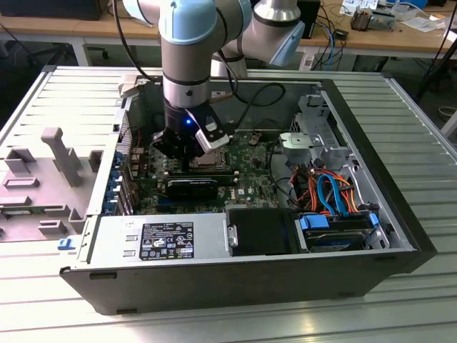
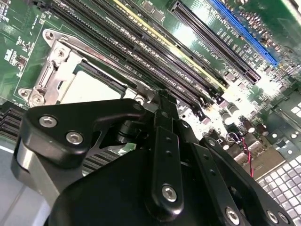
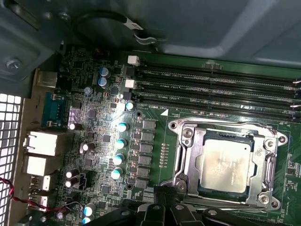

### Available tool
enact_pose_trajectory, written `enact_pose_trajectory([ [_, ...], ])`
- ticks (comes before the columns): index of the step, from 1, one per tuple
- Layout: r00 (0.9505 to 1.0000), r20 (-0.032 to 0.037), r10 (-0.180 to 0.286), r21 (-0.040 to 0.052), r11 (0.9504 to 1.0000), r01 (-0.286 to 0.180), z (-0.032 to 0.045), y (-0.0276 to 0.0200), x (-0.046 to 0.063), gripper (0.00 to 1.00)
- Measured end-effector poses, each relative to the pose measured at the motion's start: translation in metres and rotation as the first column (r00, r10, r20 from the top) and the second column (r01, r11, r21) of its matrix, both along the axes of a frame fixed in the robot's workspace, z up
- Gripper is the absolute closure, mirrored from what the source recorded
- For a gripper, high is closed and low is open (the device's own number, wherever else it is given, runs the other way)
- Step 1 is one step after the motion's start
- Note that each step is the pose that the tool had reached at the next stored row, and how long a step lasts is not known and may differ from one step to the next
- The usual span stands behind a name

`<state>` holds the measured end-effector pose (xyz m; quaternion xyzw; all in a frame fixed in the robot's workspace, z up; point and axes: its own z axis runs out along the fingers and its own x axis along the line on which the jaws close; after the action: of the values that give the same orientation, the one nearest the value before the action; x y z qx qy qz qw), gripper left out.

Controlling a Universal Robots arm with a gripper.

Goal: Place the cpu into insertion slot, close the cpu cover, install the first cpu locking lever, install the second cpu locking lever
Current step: 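Install the second cpu locking lever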

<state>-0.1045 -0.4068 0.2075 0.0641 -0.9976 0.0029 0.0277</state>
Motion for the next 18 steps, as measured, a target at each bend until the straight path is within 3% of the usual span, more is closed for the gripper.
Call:
enact_pose_trajectory([
  [5, 1.0000, -0.0001, 0.005, 0.0000, 1.0000, -0.005, 0.0126, 0.0000, 0.000, 0.89],
  [8, 1.0000, -0.0036, 0.005, 0.0037, 1.0000, -0.005, 0.0140, -0.0010, 0.003, 0.89],
  [13, 1.0000, -0.0072, 0.005, 0.0130, 0.9999, -0.005, 0.0140, -0.0075, 0.004, 0.89],
  [16, 1.0000, -0.0072, 0.005, 0.0231, 0.9997, -0.005, 0.0141, -0.0143, 0.004, 0.89],
  [18, 1.0000, -0.0074, 0.006, 0.0347, 0.9994, -0.005, 0.0140, -0.0197, 0.005, 0.89],
])
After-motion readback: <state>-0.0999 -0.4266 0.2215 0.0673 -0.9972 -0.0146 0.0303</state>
